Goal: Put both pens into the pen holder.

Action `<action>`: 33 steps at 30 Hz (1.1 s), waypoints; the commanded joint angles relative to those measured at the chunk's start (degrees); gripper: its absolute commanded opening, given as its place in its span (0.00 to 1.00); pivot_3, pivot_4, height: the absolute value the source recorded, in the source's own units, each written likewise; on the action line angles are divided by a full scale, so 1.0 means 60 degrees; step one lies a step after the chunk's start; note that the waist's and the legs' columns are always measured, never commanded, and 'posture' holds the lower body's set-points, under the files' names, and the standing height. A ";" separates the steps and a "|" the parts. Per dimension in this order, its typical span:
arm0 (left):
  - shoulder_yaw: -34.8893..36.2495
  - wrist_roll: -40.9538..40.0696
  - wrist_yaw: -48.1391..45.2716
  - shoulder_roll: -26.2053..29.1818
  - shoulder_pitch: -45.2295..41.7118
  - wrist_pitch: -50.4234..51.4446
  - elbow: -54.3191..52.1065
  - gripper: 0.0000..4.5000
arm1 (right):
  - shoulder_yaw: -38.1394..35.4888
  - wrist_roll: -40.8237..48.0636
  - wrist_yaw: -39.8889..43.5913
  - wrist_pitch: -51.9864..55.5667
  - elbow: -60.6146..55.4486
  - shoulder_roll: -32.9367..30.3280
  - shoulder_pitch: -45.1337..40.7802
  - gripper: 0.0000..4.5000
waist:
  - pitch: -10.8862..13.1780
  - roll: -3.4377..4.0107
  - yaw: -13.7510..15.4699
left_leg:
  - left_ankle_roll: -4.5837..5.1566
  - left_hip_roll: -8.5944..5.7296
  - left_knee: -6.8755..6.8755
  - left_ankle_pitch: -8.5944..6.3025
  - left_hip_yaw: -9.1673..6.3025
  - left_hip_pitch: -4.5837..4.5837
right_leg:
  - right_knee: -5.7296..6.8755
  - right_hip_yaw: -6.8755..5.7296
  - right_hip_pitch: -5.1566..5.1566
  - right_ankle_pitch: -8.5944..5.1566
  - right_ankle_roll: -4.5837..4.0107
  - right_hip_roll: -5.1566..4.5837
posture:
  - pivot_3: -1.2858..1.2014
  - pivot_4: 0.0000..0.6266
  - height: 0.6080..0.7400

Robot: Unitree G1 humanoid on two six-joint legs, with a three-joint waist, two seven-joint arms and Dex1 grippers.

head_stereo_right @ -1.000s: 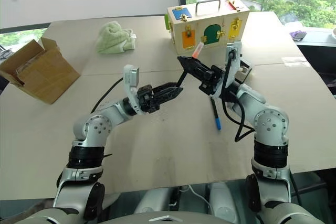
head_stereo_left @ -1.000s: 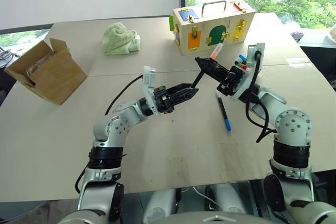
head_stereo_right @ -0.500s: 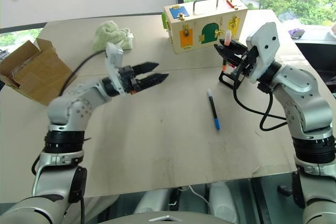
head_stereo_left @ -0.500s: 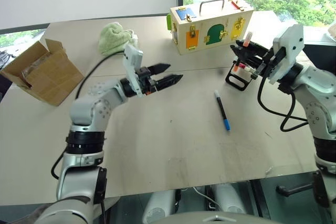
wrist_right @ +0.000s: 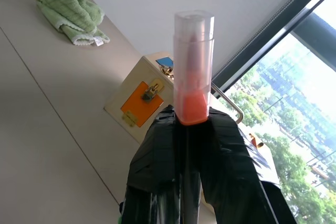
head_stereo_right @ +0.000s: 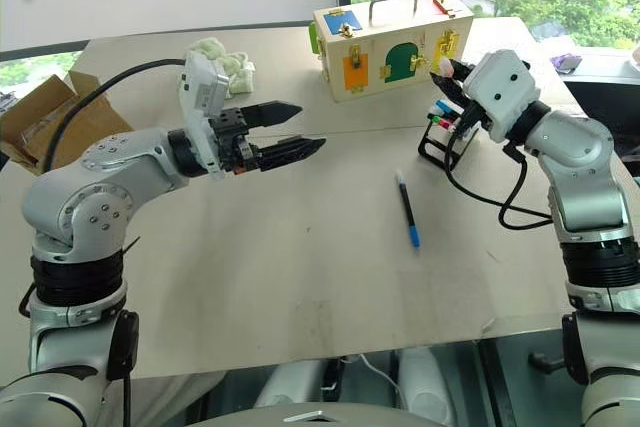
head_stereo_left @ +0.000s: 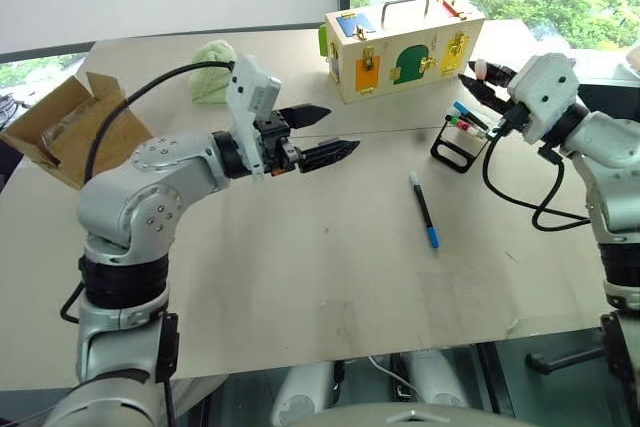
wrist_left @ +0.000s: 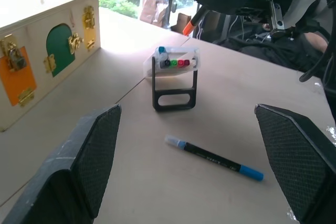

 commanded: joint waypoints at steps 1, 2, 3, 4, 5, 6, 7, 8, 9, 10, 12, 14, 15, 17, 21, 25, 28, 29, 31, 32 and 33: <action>-0.0200 0.0103 0.0704 -0.0093 -0.0182 0.0343 -0.0564 0.95 | -0.0110 -0.0106 -0.0007 -0.0701 0.0520 0.0246 -0.0384 0.02 | 0.0001 0.0000 0.0002 | 0.0000 -0.0001 0.0001 0.0000 0.0001 0.0000 | 0.0000 0.0001 0.0000 0.0000 0.0000 0.0000 | 0.52 0.24 1.00; -0.0238 0.0092 0.0863 -0.0163 -0.0242 0.0453 -0.0576 0.95 | -0.0077 -0.0142 0.0059 -0.0777 0.0656 0.0290 -0.0430 0.02 | 0.0002 0.0000 0.0006 | 0.0000 -0.0001 0.0001 0.0000 0.0001 0.0000 | 0.0001 0.0001 0.0000 0.0000 0.0000 0.0000 | 0.52 0.24 1.00; -0.0314 0.0135 0.0930 -0.0171 -0.0282 0.0456 -0.0632 0.95 | -0.0032 -0.0226 0.0132 -0.0901 0.0778 0.0306 -0.0462 0.02 | 0.0006 0.0002 0.0009 | 0.0000 -0.0001 0.0003 0.0000 0.0001 0.0000 | 0.0004 0.0001 0.0000 0.0000 0.0000 0.0000 | 0.52 0.24 1.00; -0.0372 0.0155 0.0993 -0.0180 -0.0301 0.0473 -0.0682 0.95 | -0.0049 -0.0207 0.0158 -0.0890 0.0866 0.0353 -0.0473 0.02 | 0.0008 0.0001 0.0006 | -0.0001 -0.0001 0.0002 0.0000 0.0001 0.0000 | 0.0005 0.0001 -0.0001 0.0000 0.0000 0.0002 | 0.52 0.24 1.00; -0.0416 0.0180 0.1034 -0.0148 -0.0295 0.0497 -0.0735 0.95 | -0.0065 -0.0197 0.0163 -0.0852 0.0893 0.0375 -0.0467 0.02 | 0.0008 0.0000 0.0004 | -0.0001 -0.0001 0.0002 0.0000 0.0001 0.0000 | 0.0005 0.0001 -0.0001 0.0000 0.0000 0.0002 | 0.52 0.24 1.00; -0.0465 0.0216 0.1060 -0.0095 -0.0290 0.0524 -0.0776 0.95 | -0.0070 -0.0206 0.0166 -0.0799 0.0895 0.0374 -0.0463 0.02 | 0.0008 0.0001 0.0004 | -0.0001 0.0000 0.0002 0.0000 0.0000 0.0000 | 0.0004 0.0001 -0.0001 0.0000 0.0000 0.0004 | 0.52 0.24 1.00; -0.0524 0.0262 0.1067 0.0014 -0.0304 0.0578 -0.0831 0.95 | -0.0094 -0.0175 0.0187 -0.0728 0.0821 0.0366 -0.0464 0.02 | 0.0008 0.0001 0.0005 | -0.0001 0.0000 0.0002 0.0000 0.0001 0.0001 | 0.0003 0.0001 -0.0001 0.0000 0.0000 0.0004 | 0.52 0.24 1.00; -0.0447 0.0222 0.1202 -0.0017 -0.0387 0.0665 -0.0835 0.95 | -0.0129 -0.0131 0.0198 -0.0639 0.0712 0.0358 -0.0457 0.02 | 0.0008 0.0000 0.0005 | -0.0001 0.0000 0.0002 0.0001 0.0001 0.0000 | 0.0003 0.0001 -0.0001 0.0000 0.0000 0.0004 | 0.52 0.24 1.00; -0.0339 0.0199 0.1456 -0.0147 -0.0558 0.0750 -0.0753 0.95 | -0.0161 -0.0106 0.0193 -0.0576 0.0592 0.0348 -0.0445 0.02 | 0.0008 0.0001 0.0006 | -0.0001 0.0000 0.0002 0.0001 0.0001 0.0000 | 0.0003 0.0001 -0.0001 0.0000 0.0000 0.0004 | 0.52 0.24 1.00; -0.0292 0.0240 0.1669 -0.0251 -0.0728 0.0759 -0.0656 0.95 | -0.0184 -0.0086 0.0173 -0.0514 0.0481 0.0352 -0.0429 0.02 | 0.0010 -0.0003 0.0020 | -0.0001 0.0000 0.0003 0.0001 0.0001 0.0001 | 0.0004 0.0002 0.0000 0.0000 0.0000 0.0003 | 0.52 0.24 1.00; -0.0399 0.0330 0.1805 -0.0349 -0.0956 0.0725 -0.0503 0.95 | -0.0162 -0.0057 0.0155 -0.0346 0.0294 0.0401 -0.0331 0.02 | 0.0012 -0.0004 0.0043 | -0.0001 0.0000 0.0012 0.0001 -0.0001 -0.0001 | 0.0007 0.0000 0.0000 0.0001 0.0001 0.0004 | 0.52 0.24 1.00; -0.0547 0.0353 0.1700 -0.0373 -0.1020 0.0620 -0.0419 0.95 | -0.0059 -0.0211 0.0097 -0.0381 0.0267 0.0454 -0.0200 0.02 | 0.0012 -0.0004 0.0038 | -0.0002 -0.0001 0.0012 0.0001 0.0000 -0.0001 | 0.0007 0.0001 0.0000 0.0001 0.0001 0.0003 | 0.52 0.24 1.00; -0.0540 0.0296 0.1640 -0.0471 -0.1041 0.0527 -0.0364 0.95 | 0.0003 -0.0309 0.0101 -0.0454 0.0321 0.0464 -0.0120 0.02 | 0.0012 -0.0004 0.0035 | -0.0002 -0.0001 0.0012 0.0001 0.0001 0.0000 | 0.0007 0.0001 0.0000 0.0001 0.0001 0.0003 | 0.52 0.24 1.00; -0.0663 0.0234 0.1269 -0.0450 -0.1067 0.0387 -0.0318 0.95 | -0.0001 -0.0368 0.0041 -0.0507 0.0467 0.0538 -0.0005 0.02 | 0.0012 -0.0004 0.0032 | -0.0002 -0.0001 0.0011 0.0001 0.0001 0.0000 | 0.0006 0.0001 0.0000 0.0000 0.0001 0.0004 | 0.52 0.24 1.00; -0.0832 0.0314 0.1004 -0.0389 -0.1160 0.0368 -0.0149 0.95 | -0.0023 -0.0626 0.0038 -0.0653 0.0640 0.0488 0.0085 0.02 | 0.0014 -0.0002 0.0016 | -0.0003 -0.0001 0.0010 0.0001 0.0005 0.0001 | 0.0007 0.0004 -0.0001 0.0001 0.0001 0.0004 | 0.52 0.24 1.00; -0.0971 0.0460 0.0913 -0.0514 -0.1280 0.0267 0.0013 0.95 | -0.0002 -0.1061 -0.0176 -0.1011 0.0917 0.0456 0.0112 0.02 | 0.0014 -0.0002 0.0010 | -0.0003 -0.0001 0.0011 0.0002 0.0005 0.0002 | 0.0009 0.0005 -0.0001 0.0001 0.0001 0.0006 | 0.52 0.24 1.00; -0.1085 0.0533 0.0823 -0.0555 -0.1364 0.0185 0.0109 0.96 | -0.0020 -0.1301 -0.0258 -0.1182 0.1178 0.0385 0.0145 0.13 | 0.0014 -0.0002 0.0009 | -0.0003 -0.0002 0.0011 0.0002 0.0007 0.0002 | 0.0008 0.0006 -0.0001 0.0001 0.0001 0.0006 | 0.52 0.24 1.00; -0.1118 0.0572 0.0840 -0.0565 -0.1407 0.0184 0.0120 0.96 | -0.0057 -0.1293 -0.0229 -0.1169 0.1241 0.0372 0.0185 0.25 | 0.0014 -0.0002 0.0009 | -0.0003 -0.0002 0.0011 0.0002 0.0007 0.0002 | 0.0008 0.0006 -0.0001 0.0001 0.0001 0.0006 | 0.52 0.24 1.00; -0.1179 0.0630 0.0908 -0.0602 -0.1500 0.0234 0.0063 0.96 | -0.0157 -0.1339 -0.0346 -0.1261 0.1363 0.0367 0.0205 0.43 | 0.0014 -0.0002 0.0009 | -0.0003 -0.0002 0.0011 0.0002 0.0007 0.0002 | 0.0008 0.0007 -0.0001 0.0000 0.0001 0.0006 | 0.52 0.24 1.00; -0.1170 0.0580 0.0922 -0.0648 -0.1529 0.0294 -0.0005 0.96 | -0.0213 -0.1294 -0.0383 -0.1194 0.1374 0.0374 0.0193 0.53 | 0.0014 -0.0002 0.0008 | -0.0003 -0.0001 0.0011 0.0002 0.0007 0.0002 | 0.0008 0.0007 -0.0001 0.0001 0.0001 0.0006 | 0.52 0.24 1.00; -0.1148 0.0535 0.0939 -0.0685 -0.1540 0.0343 -0.0048 0.96 | -0.0270 -0.1212 -0.0372 -0.1115 0.1345 0.0372 0.0184 0.62 | 0.0014 -0.0002 0.0008 | -0.0003 -0.0001 0.0011 0.0002 0.0007 0.0002 | 0.0008 0.0007 -0.0001 0.0001 0.0001 0.0006 | 0.52 0.24 1.00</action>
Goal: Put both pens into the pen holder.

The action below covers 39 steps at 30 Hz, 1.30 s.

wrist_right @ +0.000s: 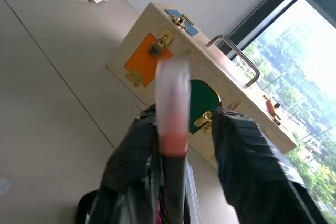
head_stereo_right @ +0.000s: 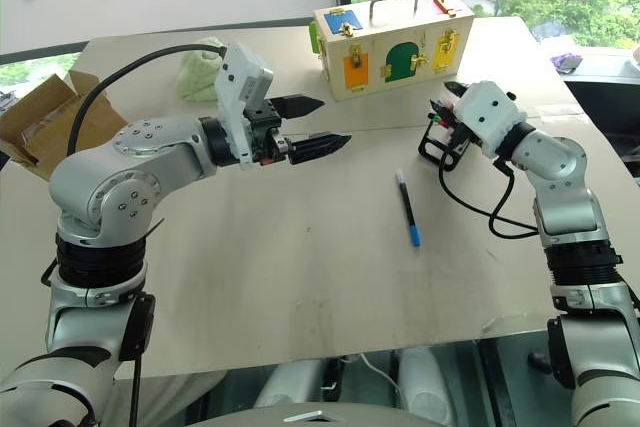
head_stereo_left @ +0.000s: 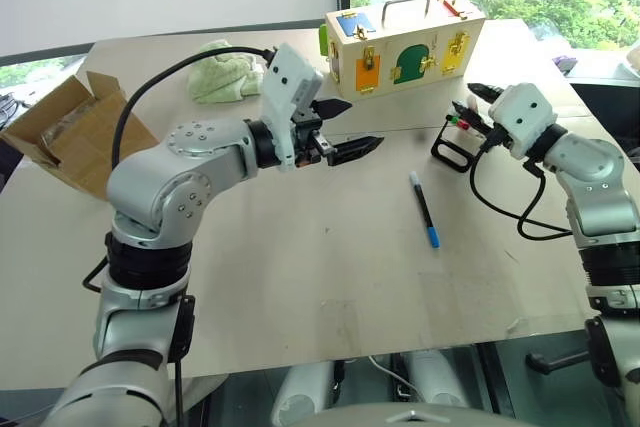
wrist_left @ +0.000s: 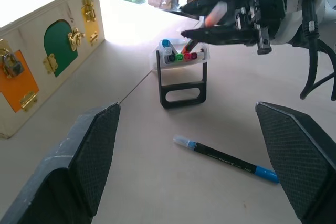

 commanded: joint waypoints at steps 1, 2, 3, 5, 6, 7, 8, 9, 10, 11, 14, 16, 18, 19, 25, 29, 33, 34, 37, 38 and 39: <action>0.0032 -0.0043 0.0060 -0.0097 -0.0309 0.0011 -0.0317 0.96 | -0.0403 0.0210 -0.0111 -0.0017 -0.0262 -0.0133 -0.0023 0.72 | 0.0000 0.0000 0.0000 | 0.0000 0.0000 0.0000 0.0000 0.0000 0.0000 | 0.0000 0.0001 0.0000 0.0000 0.0000 0.0000 | 0.52 0.24 1.00; 0.0042 -0.0047 0.0071 -0.0105 -0.0311 0.0031 -0.0312 0.96 | -0.0443 0.0289 -0.0069 0.0063 -0.0350 -0.0143 -0.0010 0.72 | 0.0000 0.0000 -0.0002 | 0.0000 0.0000 0.0000 0.0000 0.0000 0.0000 | 0.0000 0.0001 0.0000 0.0000 0.0000 0.0000 | 0.52 0.24 1.00; 0.0040 -0.0017 0.0066 -0.0092 -0.0314 0.0019 -0.0292 0.96 | -0.0517 0.0448 -0.0034 0.0238 -0.0523 -0.0121 0.0010 0.72 | 0.0000 0.0000 -0.0004 | 0.0000 0.0000 0.0000 0.0000 0.0001 0.0000 | 0.0000 0.0002 0.0000 0.0000 0.0000 0.0000 | 0.52 0.24 1.00; 0.0073 0.0021 0.0057 -0.0074 -0.0328 -0.0003 -0.0238 0.96 | -0.0653 0.0779 0.0007 0.0772 -0.1047 -0.0075 0.0031 0.72 | 0.0000 0.0000 -0.0005 | 0.0000 0.0000 0.0000 0.0000 0.0000 0.0000 | 0.0001 0.0002 0.0000 0.0000 0.0000 0.0000 | 0.52 0.24 1.00; 0.0089 0.0030 0.0061 -0.0068 -0.0328 -0.0006 -0.0230 0.96 | -0.0678 0.0868 0.0016 0.0975 -0.1251 -0.0080 0.0041 0.72 | 0.0000 0.0000 -0.0006 | 0.0000 0.0001 0.0000 0.0000 0.0001 0.0000 | 0.0002 0.0002 0.0000 0.0000 0.0000 0.0000 | 0.52 0.24 1.00; 0.0139 -0.0023 0.0081 -0.0121 -0.0304 0.0002 -0.0229 0.96 | -0.0744 0.1301 0.0129 0.1656 -0.1751 -0.0061 0.0080 0.72 | 0.0000 0.0000 -0.0003 | 0.0000 0.0001 0.0000 0.0000 0.0000 0.0000 | 0.0002 0.0002 -0.0001 0.0000 0.0000 0.0000 | 0.52 0.24 1.00; 0.0198 -0.0085 0.0117 -0.0161 -0.0268 0.0041 -0.0242 0.96 | -0.0818 0.1807 0.0224 0.2381 -0.2254 -0.0020 0.0127 0.72 | 0.0000 0.0000 0.0001 | 0.0000 0.0002 0.0000 0.0000 0.0000 0.0000 | 0.0002 0.0002 -0.0001 0.0000 0.0000 0.0000 | 0.52 0.24 1.00; 0.0228 -0.0143 0.0132 -0.0168 -0.0176 0.0092 -0.0314 0.96 | -0.0887 0.2606 0.0386 0.3483 -0.2974 -0.0025 0.0236 0.72 | 0.0000 0.0000 0.0006 | 0.0000 0.0002 0.0000 0.0000 -0.0001 0.0000 | 0.0002 0.0002 -0.0001 0.0000 0.0000 0.0000 | 0.52 0.24 1.00; 0.0273 -0.0223 0.0146 -0.0186 -0.0077 0.0163 -0.0381 0.96 | -0.0861 0.3285 0.0642 0.4466 -0.3675 -0.0141 0.0426 0.72 | 0.0000 0.0000 0.0011 | 0.0000 0.0003 0.0000 0.0000 -0.0002 -0.0002 | 0.0002 0.0002 0.0000 0.0000 0.0000 -0.0001 | 0.52 0.24 1.00; 0.0294 -0.0243 0.0163 -0.0174 0.0020 0.0201 -0.0437 0.96 | -0.0762 0.3823 0.0892 0.5319 -0.4300 -0.0325 0.0688 0.72 | 0.0000 0.0000 0.0019 | 0.0000 0.0003 0.0001 0.0000 -0.0003 -0.0001 | 0.0002 0.0002 0.0000 0.0000 0.0000 -0.0001 | 0.52 0.24 1.00; 0.0240 -0.0185 0.0224 -0.0098 0.0307 0.0244 -0.0600 0.96 | 0.0225 0.4021 0.1187 0.7414 -0.5751 -0.1221 0.1837 0.72 | -0.0002 -0.0001 0.0063 | 0.0003 0.0000 0.0002 -0.0001 -0.0007 -0.0004 | -0.0001 0.0002 0.0001 0.0000 0.0000 -0.0004 | 0.52 0.24 1.00; 0.0144 -0.0173 0.0161 0.0031 0.0454 0.0266 -0.0749 0.96 | 0.0836 0.3726 0.0676 0.8420 -0.6209 -0.1395 0.2257 0.72 | -0.0003 -0.0004 0.0092 | 0.0005 0.0000 0.0002 -0.0003 -0.0010 -0.0003 | -0.0005 0.0001 0.0002 0.0000 -0.0001 -0.0008 | 0.52 0.24 1.00; 0.0167 -0.0239 0.0108 0.0185 0.0596 0.0339 -0.0844 0.96 | 0.0786 0.3839 -0.0652 0.9937 -0.6304 -0.0522 0.2226 0.72 | -0.0001 -0.0010 0.0042 | 0.0005 0.0001 0.0006 -0.0003 -0.0008 -0.0003 | 0.0001 0.0002 0.0001 0.0000 -0.0001 -0.0009 | 0.52 0.24 1.00; 0.0153 -0.0219 0.0059 0.0329 0.0689 0.0362 -0.0885 0.96 | 0.0906 0.3725 -0.1074 1.0468 -0.6329 -0.0254 0.2175 0.72 | 0.0004 -0.0003 0.0005 | 0.0005 0.0004 0.0009 -0.0003 -0.0007 -0.0002 | 0.0009 0.0003 0.0000 0.0000 -0.0002 -0.0007 | 0.52 0.24 1.00; 0.0009 0.0066 -0.0392 0.1057 0.0953 0.0166 -0.0829 0.96 | 0.0938 0.3691 -0.1992 1.2604 -0.5459 0.0794 0.0909 0.72 | 0.0007 -0.0008 -0.0034 | -0.0002 -0.0003 0.0014 0.0002 0.0020 -0.0002 | 0.0091 0.0039 -0.0053 -0.0002 -0.0004 -0.0005 | 0.52 0.24 1.00; -0.0196 0.0535 -0.0882 0.1299 0.0551 -0.0415 -0.0185 0.96 | 0.1512 0.3511 -0.1310 1.2738 -0.4354 0.0085 -0.0591 0.72 | 0.0008 -0.0014 0.0030 | -0.0001 -0.0012 0.0023 0.0005 0.0047 0.0002 | 0.0123 0.0057 -0.0069 -0.0001 -0.0003 -0.0007 | 0.52 0.24 1.00; -0.0317 0.0994 -0.0973 0.1188 0.0324 -0.0947 0.0283 0.96 | 0.1775 0.3891 -0.0931 1.3949 -0.3418 0.0194 -0.1995 0.72 | 0.0013 -0.0021 -0.0013 | 0.0001 -0.0013 0.0023 0.0003 0.0049 -0.0002 | 0.0118 0.0058 -0.0069 -0.0001 -0.0002 -0.0007 | 0.52 0.24 1.00; -0.0265 0.1067 -0.0884 0.1084 0.0286 -0.1026 0.0366 0.96 | 0.1931 0.3879 -0.0956 1.4292 -0.3247 0.0229 -0.2261 0.72 | 0.0013 -0.0021 -0.0020 | 0.0001 -0.0012 0.0016 0.0003 0.0053 -0.0003 | 0.0117 0.0062 -0.0074 -0.0002 -0.0002 -0.0008 | 0.52 0.24 1.00; -0.0149 0.1155 -0.0822 0.0892 0.0244 -0.1119 0.0403 0.96 | 0.1665 0.3983 -0.1218 1.5903 -0.2591 0.0666 -0.2951 0.72 | 0.0013 -0.0021 -0.0038 | 0.0001 -0.0007 0.0012 0.0003 0.0060 -0.0005 | 0.0116 0.0070 -0.0081 -0.0002 -0.0003 -0.0008 | 0.52 0.24 1.00; -0.0132 0.1183 -0.0815 0.0863 0.0253 -0.1125 0.0387 0.96 | 0.1928 0.4013 -0.1339 1.6197 -0.2351 0.0572 -0.3182 0.72 | 0.0013 -0.0021 -0.0036 | 0.0001 -0.0004 0.0010 0.0003 0.0064 -0.0006 | 0.0116 0.0074 -0.0084 -0.0002 -0.0004 -0.0008 | 0.52 0.24 1.00; -0.0123 0.1208 -0.0806 0.0840 0.0253 -0.1126 0.0385 0.96 | 0.2316 0.4027 -0.1430 1.6321 -0.2147 0.0421 -0.3395 0.72 | 0.0014 -0.0021 -0.0033 | 0.0001 -0.0004 0.0010 0.0003 0.0065 -0.0008 | 0.0115 0.0074 -0.0085 -0.0002 -0.0004 -0.0008 | 0.52 0.24 1.00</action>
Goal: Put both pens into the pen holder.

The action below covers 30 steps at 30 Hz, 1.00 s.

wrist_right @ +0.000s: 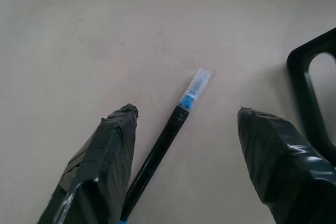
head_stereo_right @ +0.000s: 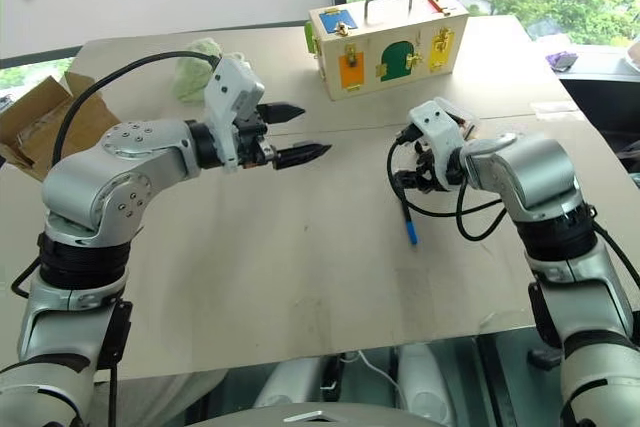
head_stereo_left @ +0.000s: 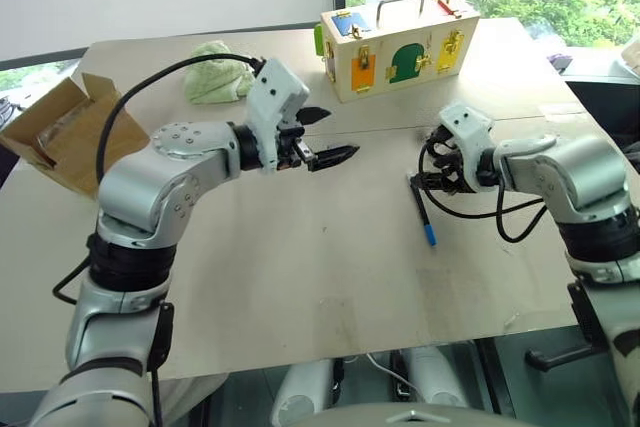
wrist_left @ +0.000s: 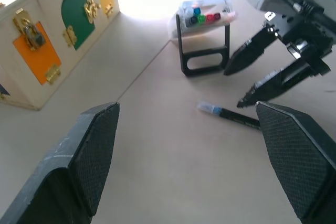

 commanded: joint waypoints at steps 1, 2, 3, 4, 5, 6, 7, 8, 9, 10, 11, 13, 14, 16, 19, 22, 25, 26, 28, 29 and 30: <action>0.0244 0.0104 0.0034 -0.0017 -0.0143 -0.0223 -0.0214 0.96 | 0.0614 0.0232 -0.0513 0.0834 0.0810 -0.0267 -0.0756 0.72 | 0.0001 0.0001 -0.0001 | 0.0000 -0.0001 0.0000 0.0000 0.0001 -0.0002 | 0.0000 0.0001 -0.0003 0.0000 0.0000 -0.0002 | 0.52 0.24 1.00; 0.0250 0.0106 0.0039 -0.0025 -0.0131 -0.0214 -0.0230 0.96 | 0.0760 0.0344 -0.0694 0.0834 0.1112 -0.0270 -0.0859 0.72 | 0.0001 0.0000 -0.0001 | 0.0001 -0.0002 -0.0001 0.0000 0.0009 -0.0003 | 0.0000 0.0006 -0.0006 0.0000 0.0000 -0.0004 | 0.52 0.24 1.00; 0.0250 0.0134 0.0041 -0.0004 -0.0090 -0.0213 -0.0240 0.96 | 0.0951 0.0665 -0.0789 0.0834 0.1487 -0.0279 -0.1014 0.72 | 0.0001 0.0000 -0.0001 | 0.0002 -0.0002 0.0001 0.0000 0.0010 -0.0003 | 0.0001 0.0007 -0.0006 0.0000 0.0000 -0.0004 | 0.52 0.24 1.00; 0.0259 0.0163 0.0050 0.0017 -0.0051 -0.0207 -0.0233 0.96 | 0.1128 0.1075 -0.0931 0.0834 0.1852 -0.0271 -0.1189 0.72 | 0.0001 0.0000 -0.0001 | 0.0001 -0.0002 0.0002 -0.0001 0.0013 -0.0003 | 0.0001 0.0008 -0.0006 0.0001 0.0001 -0.0005 | 0.52 0.24 1.00; 0.0264 0.0194 0.0056 0.0035 -0.0023 -0.0201 -0.0221 0.96 | 0.1332 0.1467 -0.1045 0.0834 0.2117 -0.0286 -0.1367 0.72 | 0.0001 0.0000 -0.0005 | 0.0002 -0.0002 0.0002 -0.0001 0.0014 -0.0002 | 0.0001 0.0009 -0.0006 0.0001 0.0001 -0.0005 | 0.52 0.24 1.00; 0.0280 0.0210 0.0038 0.0066 0.0013 -0.0197 -0.0225 0.96 | 0.1562 0.1925 -0.1246 0.0834 0.2424 -0.0291 -0.1566 0.72 | 0.0002 -0.0001 -0.0009 | 0.0002 -0.0001 0.0002 -0.0001 0.0014 -0.0002 | 0.0002 0.0009 -0.0007 0.0001 0.0001 -0.0005 | 0.52 0.24 1.00; 0.0291 0.0211 0.0015 0.0079 0.0041 -0.0177 -0.0240 0.96 | 0.1778 0.2401 -0.1563 0.0834 0.2811 -0.0253 -0.1787 0.72 | 0.0002 -0.0001 -0.0013 | 0.0002 -0.0001 0.0001 -0.0001 0.0015 -0.0002 | 0.0004 0.0010 -0.0010 0.0001 0.0000 -0.0004 | 0.52 0.24 1.00; 0.0296 0.0210 -0.0012 0.0106 0.0082 -0.0149 -0.0283 0.96 | 0.1935 0.2814 -0.1964 0.0834 0.3154 -0.0194 -0.1959 0.72 | 0.0002 -0.0001 -0.0031 | 0.0002 0.0000 -0.0001 -0.0001 0.0015 -0.0002 | 0.0004 0.0010 -0.0011 0.0001 0.0000 -0.0003 | 0.52 0.24 1.00; 0.0285 0.0208 -0.0031 0.0139 0.0123 -0.0106 -0.0342 0.96 | 0.2182 0.3339 -0.2440 0.0834 0.3539 -0.0159 -0.2160 0.72 | 0.0002 -0.0001 -0.0045 | 0.0002 0.0002 -0.0001 -0.0001 0.0022 -0.0002 | 0.0008 0.0016 -0.0019 0.0000 0.0000 -0.0002 | 0.52 0.24 1.00; 0.0276 0.0209 -0.0041 0.0159 0.0148 -0.0076 -0.0381 0.96 | 0.2374 0.3853 -0.2891 0.0834 0.3836 -0.0162 -0.2324 0.72 | 0.0002 -0.0002 -0.0046 | 0.0002 0.0003 -0.0005 -0.0001 0.0036 -0.0004 | 0.0013 0.0027 -0.0030 0.0001 0.0000 -0.0002 | 0.52 0.24 1.00; 0.0293 0.0193 -0.0043 0.0178 0.0194 -0.0052 -0.0442 0.96 | 0.2497 0.4369 -0.3331 0.0834 0.3960 -0.0165 -0.2408 0.72 | 0.0002 -0.0003 -0.0042 | 0.0002 0.0004 -0.0006 -0.0001 0.0038 -0.0004 | 0.0013 0.0029 -0.0031 0.0001 0.0000 -0.0001 | 0.52 0.24 1.00; 0.0413 -0.0015 -0.0098 0.0257 0.0369 0.0130 -0.0745 0.96 | 0.2988 0.5930 -0.4181 0.0834 0.4396 -0.0083 -0.2708 0.72 | 0.0003 -0.0003 -0.0048 | 0.0003 0.0005 -0.0008 -0.0001 0.0039 -0.0004 | 0.0011 0.0028 -0.0031 0.0001 0.0000 -0.0001 | 0.52 0.24 1.00; 0.0483 -0.0088 -0.0096 0.0294 0.0452 0.0211 -0.0859 0.96 | 0.3115 0.6521 -0.4597 0.0834 0.4509 -0.0041 -0.2792 0.72 | 0.0002 -0.0005 -0.0065 | 0.0004 0.0006 -0.0008 -0.0002 0.0047 -0.0004 | 0.0011 0.0035 -0.0034 0.0001 0.0000 -0.0001 | 0.52 0.24 1.00; 0.0625 -0.0269 -0.0167 0.0411 0.0651 0.0404 -0.1070 0.96 | 0.3240 0.7497 -0.5550 0.0834 0.4996 0.0084 -0.2916 0.72 | 0.0005 -0.0012 -0.0073 | 0.0007 0.0009 -0.0009 -0.0004 0.0048 -0.0004 | 0.0009 0.0035 -0.0034 0.0001 0.0000 0.0000 | 0.52 0.24 1.00; 0.0762 -0.0721 -0.0535 0.0834 0.1183 0.0819 -0.1625 0.96 | 0.3166 0.8547 -0.6953 0.0834 0.5313 0.0272 -0.2801 0.67 | -0.0001 -0.0022 -0.0129 | 0.0010 0.0019 -0.0009 -0.0006 0.0054 -0.0004 | 0.0009 0.0040 -0.0034 0.0001 0.0000 0.0011 | 0.52 0.24 1.00; 0.0924 -0.1247 -0.0970 0.1301 0.1640 0.1171 -0.2064 0.96 | 0.3087 0.9558 -0.8092 0.0834 0.5378 0.0433 -0.2642 0.43 | -0.0003 -0.0025 -0.0187 | 0.0040 0.0021 -0.0009 -0.0024 0.0055 -0.0004 | 0.0008 0.0040 -0.0034 0.0000 -0.0001 0.0012 | 0.52 0.24 1.00; 0.1172 -0.1676 -0.1326 0.1786 0.1888 0.1385 -0.2200 0.96 | 0.2912 1.0418 -0.9166 0.0834 0.5481 0.0626 -0.2485 0.13 | -0.0010 -0.0037 -0.0261 | 0.0043 0.0023 -0.0008 -0.0025 0.0056 -0.0004 | 0.0009 0.0038 -0.0033 0.0000 -0.0001 0.0015 | 0.52 0.24 1.00; 0.1220 -0.1798 -0.1447 0.1932 0.1949 0.1427 -0.2239 0.96 | 0.2851 1.0661 -0.9482 0.0834 0.5491 0.0665 -0.2430 0.02 | -0.0010 -0.0037 -0.0270 | 0.0046 0.0030 -0.0007 -0.0027 0.0059 -0.0001 | 0.0012 0.0042 -0.0032 0.0000 -0.0001 0.0021 | 0.52 0.24 1.00; 0.1181 -0.1883 -0.1679 0.2270 0.2110 0.1448 -0.2326 0.96 | 0.2720 1.1086 -1.0053 0.0834 0.5539 0.0758 -0.2331 0.01 | -0.0011 -0.0039 -0.0274 | 0.0050 0.0036 -0.0006 -0.0029 0.0063 0.0003 | 0.0014 0.0043 -0.0032 0.0000 -0.0001 0.0031 | 0.52 0.24 1.00; 0.1114 -0.1888 -0.1783 0.2421 0.2181 0.1434 -0.2358 0.96 | 0.2652 1.1250 -1.0302 0.0834 0.5590 0.0813 -0.2299 0.01 | -0.0011 -0.0039 -0.0275 | 0.0051 0.0040 -0.0006 -0.0030 0.0064 0.0004 | 0.0014 0.0043 -0.0031 0.0001 -0.0001 0.0033 | 0.52 0.24 1.00; 0.1053 -0.1889 -0.1866 0.2525 0.2232 0.1393 -0.2401 0.96 | 0.2580 1.1393 -1.0536 0.0834 0.5626 0.0850 -0.2265 0.01 | -0.0011 -0.0039 -0.0276 | 0.0051 0.0041 -0.0006 -0.0030 0.0066 0.0006 | 0.0013 0.0046 -0.0030 0.0001 -0.0001 0.0035 | 0.52 0.24 1.00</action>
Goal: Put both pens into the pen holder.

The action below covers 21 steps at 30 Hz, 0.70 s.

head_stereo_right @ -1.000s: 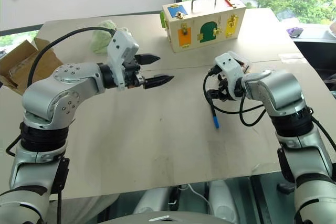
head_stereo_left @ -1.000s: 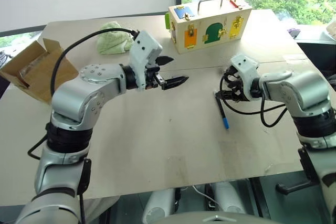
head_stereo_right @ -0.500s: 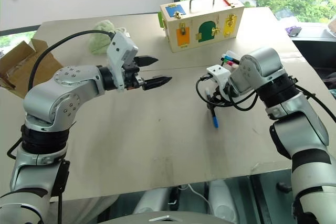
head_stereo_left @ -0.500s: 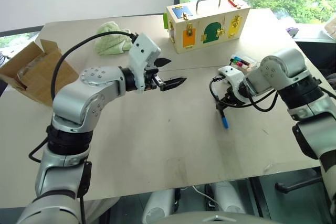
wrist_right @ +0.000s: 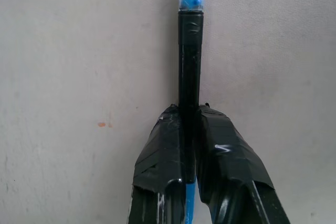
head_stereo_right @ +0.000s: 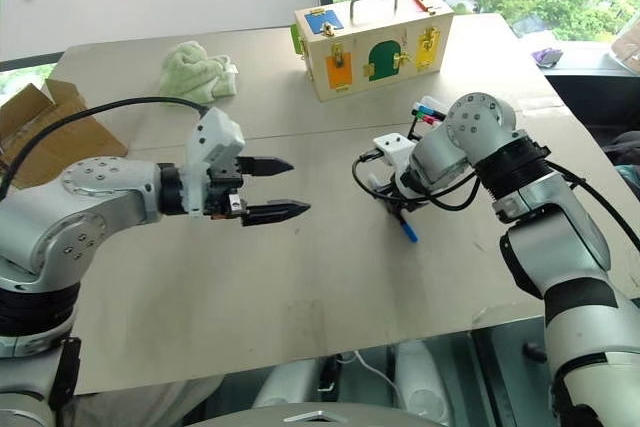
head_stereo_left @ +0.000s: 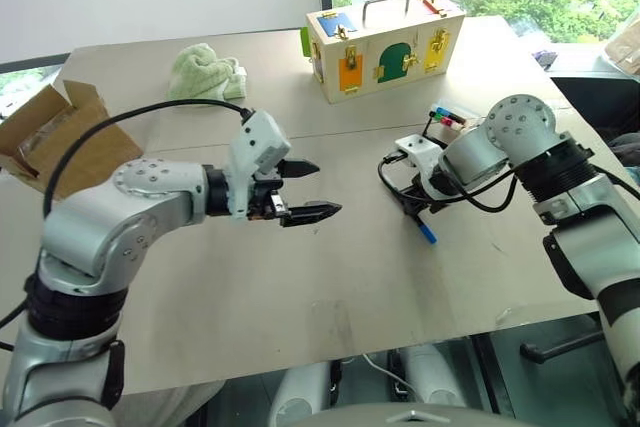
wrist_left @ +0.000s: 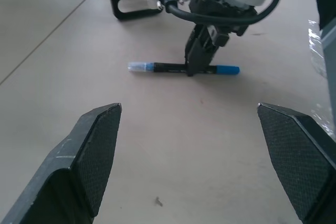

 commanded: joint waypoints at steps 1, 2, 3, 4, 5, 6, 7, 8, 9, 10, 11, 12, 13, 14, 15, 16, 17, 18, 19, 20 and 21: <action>0.0117 -0.0175 -0.0386 0.0396 0.0142 -0.0098 -0.0421 0.96 | -0.0141 0.0932 -0.0837 0.0154 0.0238 0.0352 0.0375 0.01 | 0.0000 0.0000 -0.0001 | 0.0000 0.0002 -0.0001 0.0000 0.0003 0.0000 | 0.0000 0.0002 0.0000 0.0000 0.0000 0.0003 | 0.52 0.24 1.00; 0.0082 -0.0173 -0.0407 0.0423 0.0147 -0.0116 -0.0440 0.96 | -0.0245 0.1014 -0.1049 0.0154 0.0307 0.0393 0.0399 0.01 | 0.0000 -0.0001 0.0001 | 0.0000 0.0003 -0.0001 0.0000 0.0005 0.0000 | 0.0000 0.0004 0.0000 0.0000 0.0000 0.0005 | 0.52 0.24 1.00; 0.0044 -0.0138 -0.0405 0.0434 0.0143 -0.0143 -0.0444 0.96 | -0.0360 0.1073 -0.1259 0.0154 0.0359 0.0427 0.0426 0.01 | -0.0002 -0.0004 0.0001 | 0.0001 0.0004 0.0000 0.0000 0.0005 0.0000 | -0.0001 0.0004 0.0000 0.0000 0.0000 0.0007 | 0.52 0.24 1.00; 0.0022 -0.0095 -0.0407 0.0434 0.0143 -0.0172 -0.0413 0.96 | -0.0482 0.1140 -0.1468 0.0154 0.0441 0.0475 0.0435 0.01 | -0.0004 -0.0008 -0.0001 | 0.0001 0.0006 0.0000 0.0000 0.0007 0.0000 | -0.0001 0.0006 0.0000 0.0000 0.0000 0.0010 | 0.52 0.24 1.00; 0.0004 -0.0049 -0.0402 0.0435 0.0148 -0.0199 -0.0387 0.96 | -0.0599 0.1247 -0.1658 0.0154 0.0526 0.0512 0.0424 0.01 | -0.0005 -0.0008 -0.0002 | 0.0001 0.0010 0.0000 -0.0001 0.0010 0.0001 | -0.0001 0.0009 0.0001 0.0000 0.0000 0.0012 | 0.52 0.24 1.00; 0.0003 -0.0021 -0.0405 0.0435 0.0164 -0.0230 -0.0363 0.96 | -0.0817 0.1319 -0.1861 0.0154 0.0563 0.0579 0.0370 0.01 | -0.0004 -0.0008 -0.0004 | 0.0001 0.0011 0.0000 -0.0001 0.0013 0.0002 | -0.0001 0.0013 0.0000 0.0000 0.0000 0.0015 | 0.52 0.24 1.00; 0.0022 -0.0003 -0.0417 0.0433 0.0202 -0.0287 -0.0365 0.96 | -0.1061 0.1391 -0.1942 0.0154 0.0455 0.0648 0.0293 0.01 | -0.0004 -0.0008 -0.0008 | 0.0002 0.0014 0.0000 -0.0001 0.0017 0.0003 | 0.0000 0.0016 0.0000 0.0001 -0.0001 0.0018 | 0.52 0.24 1.00; 0.0065 0.0027 -0.0465 0.0447 0.0260 -0.0402 -0.0385 0.96 | -0.1293 0.1494 -0.1951 0.0154 0.0339 0.0724 0.0180 0.01 | -0.0004 -0.0007 -0.0008 | 0.0002 0.0018 0.0000 -0.0001 0.0018 0.0003 | 0.0000 0.0018 0.0000 0.0001 -0.0001 0.0022 | 0.52 0.24 1.00; 0.0133 0.0022 -0.0491 0.0427 0.0307 -0.0516 -0.0433 0.96 | -0.1422 0.1690 -0.1907 0.0154 0.0312 0.0739 0.0051 0.01 | 0.0001 -0.0004 -0.0014 | 0.0002 0.0019 0.0000 -0.0001 0.0018 0.0002 | 0.0001 0.0019 -0.0002 0.0001 -0.0001 0.0024 | 0.52 0.24 1.00; 0.0474 -0.0257 -0.0487 0.0317 0.0334 -0.0561 -0.0521 0.96 | -0.1820 0.1563 -0.1673 -0.0021 -0.0289 0.0713 -0.0058 0.01 | 0.0005 -0.0002 -0.0016 | 0.0002 0.0023 -0.0001 -0.0001 0.0024 0.0000 | 0.0003 0.0025 -0.0007 0.0001 -0.0001 0.0028 | 0.52 0.24 1.00; 0.0711 -0.0472 -0.0469 0.0233 0.0343 -0.0585 -0.0584 0.96 | -0.2095 0.1466 -0.1525 -0.0150 -0.0721 0.0678 -0.0117 0.01 | 0.0026 0.0006 -0.0007 | 0.0002 0.0024 -0.0003 -0.0001 0.0028 -0.0002 | 0.0004 0.0030 -0.0012 0.0002 -0.0002 0.0029 | 0.52 0.24 1.00; 0.0939 -0.0639 -0.0424 0.0201 0.0397 -0.0593 -0.0636 0.96 | -0.2333 0.1303 -0.1226 -0.0097 -0.1135 0.0479 -0.0195 0.01 | 0.0027 0.0007 0.0018 | 0.0002 0.0025 -0.0002 -0.0001 0.0030 -0.0024 | 0.0005 0.0030 -0.0031 0.0002 -0.0001 0.0029 | 0.52 0.24 1.00; 0.1100 -0.0728 -0.0376 0.0203 0.0464 -0.0598 -0.0667 0.96 | -0.2539 0.0979 -0.0873 -0.0069 -0.1644 0.0264 -0.0213 0.01 | 0.0027 0.0007 0.0025 | 0.0002 0.0025 0.0007 -0.0001 0.0029 -0.0065 | 0.0004 0.0026 -0.0064 0.0002 0.0000 0.0028 | 0.52 0.24 1.00; 0.1182 -0.0708 -0.0315 0.0259 0.0550 -0.0581 -0.0668 0.96 | -0.2802 0.0632 -0.0521 -0.0328 -0.2278 0.0066 -0.0151 0.01 | 0.0026 0.0006 0.0055 | 0.0002 0.0025 0.0009 -0.0001 0.0028 -0.0072 | 0.0004 0.0023 -0.0067 0.0003 0.0000 0.0028 | 0.52 0.24 1.00; 0.1254 -0.0700 -0.0217 0.0289 0.0615 -0.0541 -0.0675 0.96 | -0.3082 0.0552 -0.0215 -0.0432 -0.2647 -0.0108 -0.0126 0.01 | 0.0026 0.0006 0.0082 | 0.0003 0.0024 0.0014 -0.0002 0.0026 -0.0090 | -0.0001 0.0018 -0.0077 0.0003 0.0001 0.0026 | 0.52 0.24 1.00; 0.1294 -0.0735 -0.0141 0.0266 0.0645 -0.0520 -0.0691 0.96 | -0.3300 0.0629 0.0103 -0.0393 -0.2810 -0.0278 -0.0127 0.01 | 0.0026 0.0006 0.0099 | 0.0006 0.0023 0.0024 -0.0003 0.0024 -0.0121 | -0.0002 0.0012 -0.0101 0.0003 0.0002 0.0022 | 0.52 0.24 1.00; 0.1383 -0.0896 -0.0063 0.0159 0.0652 -0.0477 -0.0729 0.96 | -0.3598 0.0573 0.0568 -0.0558 -0.3207 -0.0420 -0.0045 0.01 | 0.0026 0.0006 0.0120 | 0.0003 0.0021 0.0030 -0.0002 0.0020 -0.0139 | -0.0007 0.0006 -0.0106 0.0004 0.0003 0.0020 | 0.52 0.24 1.00; 0.1446 -0.1042 -0.0010 0.0067 0.0646 -0.0465 -0.0765 0.96 | -0.3806 0.0384 0.1092 -0.0732 -0.3635 -0.0546 0.0049 0.01 | 0.0026 0.0005 0.0126 | 0.0002 0.0020 0.0035 -0.0001 0.0020 -0.0145 | -0.0012 0.0002 -0.0105 0.0004 0.0004 0.0018 | 0.52 0.24 1.00; 0.1554 -0.1248 0.0143 -0.0129 0.0569 -0.0474 -0.0751 0.96 | -0.3929 0.0000 0.1913 -0.0930 -0.4342 -0.0863 0.0212 0.01 | 0.0026 0.0005 0.0133 | 0.0004 0.0019 0.0035 -0.0003 0.0022 -0.0146 | -0.0017 0.0004 -0.0106 0.0004 0.0004 0.0015 | 0.52 0.24 1.00; 0.1649 -0.1427 0.0278 -0.0307 0.0481 -0.0501 -0.0713 0.96 | -0.4025 -0.0401 0.2728 -0.1198 -0.4961 -0.1159 0.0411 0.01 | 0.0026 0.0005 0.0139 | 0.0020 0.0018 0.0035 -0.0012 0.0023 -0.0147 | -0.0021 0.0003 -0.0105 0.0004 0.0005 0.0014 | 0.52 0.24 1.00; 0.1721 -0.1577 0.0374 -0.0455 0.0388 -0.0545 -0.0662 0.96 | -0.4049 -0.1076 0.3797 -0.1903 -0.5603 -0.1456 0.0689 0.01 | 0.0026 0.0004 0.0150 | 0.0029 0.0019 0.0034 -0.0018 0.0022 -0.0146 | -0.0020 0.0002 -0.0105 0.0003 0.0005 0.0014 | 0.52 0.24 1.00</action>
